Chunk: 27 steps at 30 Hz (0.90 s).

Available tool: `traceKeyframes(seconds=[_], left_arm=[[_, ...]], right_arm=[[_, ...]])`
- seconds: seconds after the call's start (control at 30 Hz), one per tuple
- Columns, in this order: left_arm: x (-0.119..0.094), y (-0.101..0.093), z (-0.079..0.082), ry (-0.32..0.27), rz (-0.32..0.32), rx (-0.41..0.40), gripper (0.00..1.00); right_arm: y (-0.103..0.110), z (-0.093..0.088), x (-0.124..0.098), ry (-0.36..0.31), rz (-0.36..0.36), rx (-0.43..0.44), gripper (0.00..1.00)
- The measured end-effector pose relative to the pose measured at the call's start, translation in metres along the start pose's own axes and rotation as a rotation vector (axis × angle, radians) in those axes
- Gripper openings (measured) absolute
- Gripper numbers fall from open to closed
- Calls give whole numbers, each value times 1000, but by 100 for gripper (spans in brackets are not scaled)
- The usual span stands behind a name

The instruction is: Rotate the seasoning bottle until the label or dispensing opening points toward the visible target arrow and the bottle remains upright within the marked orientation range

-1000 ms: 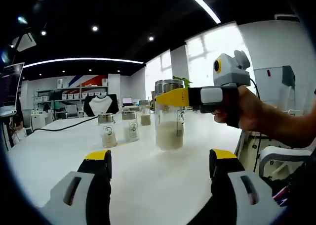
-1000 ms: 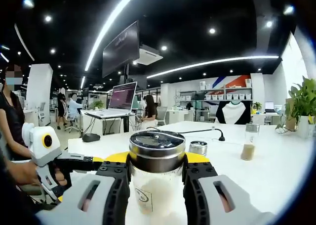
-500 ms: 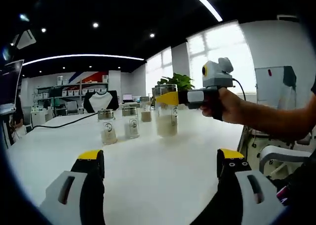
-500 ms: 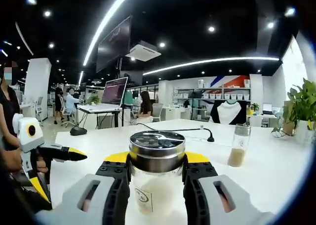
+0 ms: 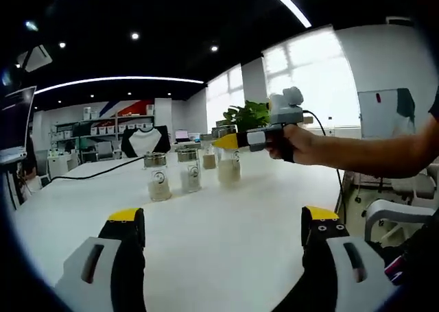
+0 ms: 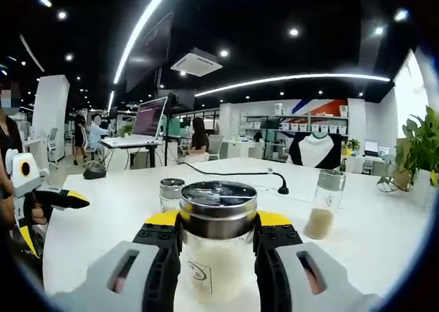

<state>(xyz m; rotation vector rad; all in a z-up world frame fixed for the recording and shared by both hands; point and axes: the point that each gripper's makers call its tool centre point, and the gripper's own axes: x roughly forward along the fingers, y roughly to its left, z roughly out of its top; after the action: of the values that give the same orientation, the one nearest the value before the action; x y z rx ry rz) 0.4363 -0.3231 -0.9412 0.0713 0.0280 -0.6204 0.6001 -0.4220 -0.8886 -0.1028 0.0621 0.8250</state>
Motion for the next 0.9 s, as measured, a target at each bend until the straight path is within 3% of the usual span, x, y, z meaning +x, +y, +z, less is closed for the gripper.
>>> traceKeyframes(seconds=[0.6, 0.9], left_arm=[[-1, 5, 2, -3, 13, 7, 100], [-1, 2, 1, 2, 10, 14, 100]], right_arm=[[-30, -11, 15, 17, -61, 28, 39], [-36, -11, 15, -20, -54, 49, 39]])
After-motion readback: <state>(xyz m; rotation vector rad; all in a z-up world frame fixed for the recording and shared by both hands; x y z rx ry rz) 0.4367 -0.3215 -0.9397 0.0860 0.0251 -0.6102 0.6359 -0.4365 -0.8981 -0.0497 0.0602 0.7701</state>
